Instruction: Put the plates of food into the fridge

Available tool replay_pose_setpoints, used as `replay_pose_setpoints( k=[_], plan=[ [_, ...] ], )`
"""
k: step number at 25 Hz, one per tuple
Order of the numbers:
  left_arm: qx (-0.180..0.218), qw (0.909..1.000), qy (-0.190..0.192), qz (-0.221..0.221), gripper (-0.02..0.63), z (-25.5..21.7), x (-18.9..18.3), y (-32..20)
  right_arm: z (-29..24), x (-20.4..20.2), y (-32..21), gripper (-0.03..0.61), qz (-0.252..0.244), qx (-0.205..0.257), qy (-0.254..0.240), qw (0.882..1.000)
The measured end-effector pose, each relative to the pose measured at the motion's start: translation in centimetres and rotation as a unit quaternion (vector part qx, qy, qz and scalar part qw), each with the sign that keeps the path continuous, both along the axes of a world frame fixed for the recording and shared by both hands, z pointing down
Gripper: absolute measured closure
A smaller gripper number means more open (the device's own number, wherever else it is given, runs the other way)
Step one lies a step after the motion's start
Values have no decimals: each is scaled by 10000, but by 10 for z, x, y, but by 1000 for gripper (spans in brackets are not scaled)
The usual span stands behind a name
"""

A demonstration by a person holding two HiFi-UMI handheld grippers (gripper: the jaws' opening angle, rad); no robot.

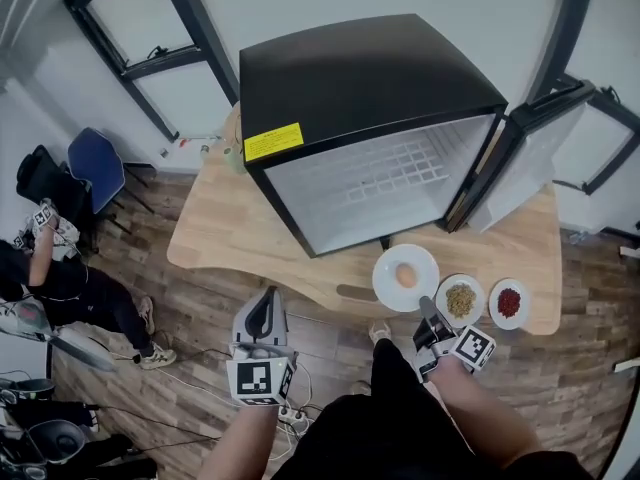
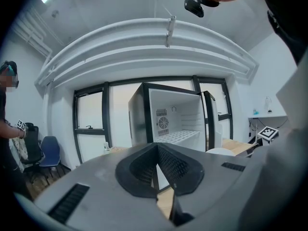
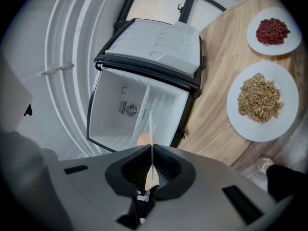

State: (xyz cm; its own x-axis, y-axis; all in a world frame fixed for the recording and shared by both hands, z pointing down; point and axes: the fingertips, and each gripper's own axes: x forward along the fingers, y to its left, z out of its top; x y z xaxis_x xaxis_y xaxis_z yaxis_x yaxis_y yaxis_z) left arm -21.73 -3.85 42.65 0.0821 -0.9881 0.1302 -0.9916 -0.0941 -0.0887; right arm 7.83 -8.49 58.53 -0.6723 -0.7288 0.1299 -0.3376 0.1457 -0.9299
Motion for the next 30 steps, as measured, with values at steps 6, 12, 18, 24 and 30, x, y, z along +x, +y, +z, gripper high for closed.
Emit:
replay_pose_setpoints(
  k=[6, 12, 18, 24, 30],
  plan=[
    [176, 9998, -20, 0, 609, -18, -5, -10, -29, -16, -14, 548, -158, 224, -99, 9996],
    [270, 9996, 1, -1, 609, -27, -11, -18, -58, -37, -30, 548, -325, 412, -203, 9984],
    [383, 9992, 95, -81, 609, -36, -23, -26, -72, -50, -55, 548, -427, 607, 96, 9972],
    [411, 9990, 33, -165, 609, -43, -33, -39, -89, -71, -79, 546, -529, 646, -92, 9965],
    [491, 9985, 14, -255, 609, -55, -39, -51, -96, -86, -103, 546, -533, 559, -135, 9969]
  ],
)
